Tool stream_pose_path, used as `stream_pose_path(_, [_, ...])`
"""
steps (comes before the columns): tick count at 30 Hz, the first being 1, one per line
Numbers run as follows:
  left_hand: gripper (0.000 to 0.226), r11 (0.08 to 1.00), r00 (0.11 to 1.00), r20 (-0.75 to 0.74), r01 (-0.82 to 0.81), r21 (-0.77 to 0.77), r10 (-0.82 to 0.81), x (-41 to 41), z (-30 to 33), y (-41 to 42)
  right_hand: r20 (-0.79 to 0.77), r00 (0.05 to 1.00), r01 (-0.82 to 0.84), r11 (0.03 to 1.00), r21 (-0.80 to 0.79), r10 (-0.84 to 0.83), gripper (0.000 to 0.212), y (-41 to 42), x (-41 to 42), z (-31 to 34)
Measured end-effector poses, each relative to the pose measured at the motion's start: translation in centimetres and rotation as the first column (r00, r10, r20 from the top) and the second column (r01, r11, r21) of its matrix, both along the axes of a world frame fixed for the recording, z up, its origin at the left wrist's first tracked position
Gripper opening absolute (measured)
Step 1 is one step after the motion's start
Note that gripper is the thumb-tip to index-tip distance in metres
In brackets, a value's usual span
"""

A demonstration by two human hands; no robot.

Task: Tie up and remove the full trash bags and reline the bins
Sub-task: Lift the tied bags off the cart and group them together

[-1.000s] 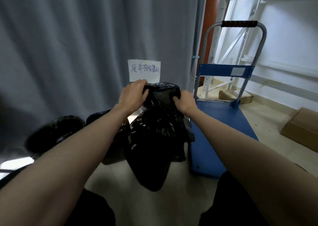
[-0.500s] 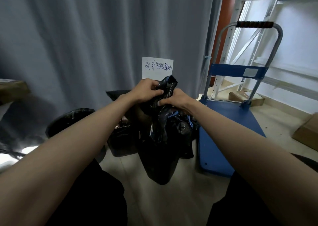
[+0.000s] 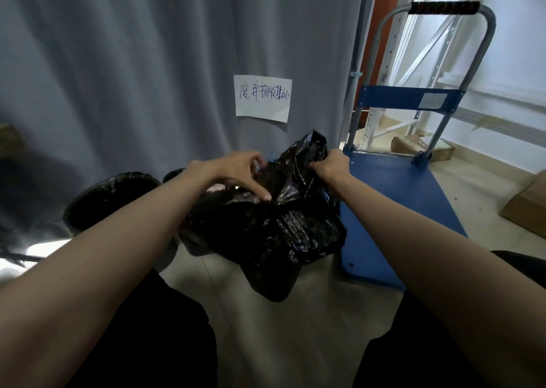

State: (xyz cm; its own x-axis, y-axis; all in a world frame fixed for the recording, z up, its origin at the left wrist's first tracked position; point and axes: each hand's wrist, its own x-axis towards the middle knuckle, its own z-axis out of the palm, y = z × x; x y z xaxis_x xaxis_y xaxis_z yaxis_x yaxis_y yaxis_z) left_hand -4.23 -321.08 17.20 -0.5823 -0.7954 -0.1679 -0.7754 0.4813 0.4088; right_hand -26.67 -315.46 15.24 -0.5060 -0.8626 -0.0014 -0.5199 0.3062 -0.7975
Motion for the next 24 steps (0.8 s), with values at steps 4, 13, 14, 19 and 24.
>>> stream_pose_path(4, [0.087,0.998,0.963,0.269,-0.041,0.044,0.028,-0.3,-3.4,-0.2,0.025,0.999,0.034,0.997,-0.075,-0.032,0.019,-0.6,-0.1,-0.6])
stream_pose_path(13, [0.005,0.954,0.905,-0.337,-0.295,-0.054,0.261,-3.5,-3.3,-2.3,0.187,0.851,-0.51,0.858,0.067,0.491,0.016,1.2,0.7,-0.1])
stream_pose_path(14, [0.01,0.971,0.884,-0.413,-0.238,0.006,0.219,-3.9,-2.9,-2.2,0.15,0.836,-0.542,0.837,0.071,0.528,0.015,1.3,0.8,-0.1])
stream_pose_path(19, [0.023,0.997,0.863,-0.5,-0.04,0.073,0.071,-4.9,-2.3,-2.8,0.012,0.953,-0.302,0.953,-0.009,0.302,0.026,-0.3,1.1,-0.5])
stream_pose_path(24, [0.039,0.994,0.926,-0.375,-0.083,-0.074,0.049,-4.7,-2.2,-3.4,-0.271,0.908,-0.247,0.932,0.266,0.318,0.037,-3.5,0.6,-2.9])
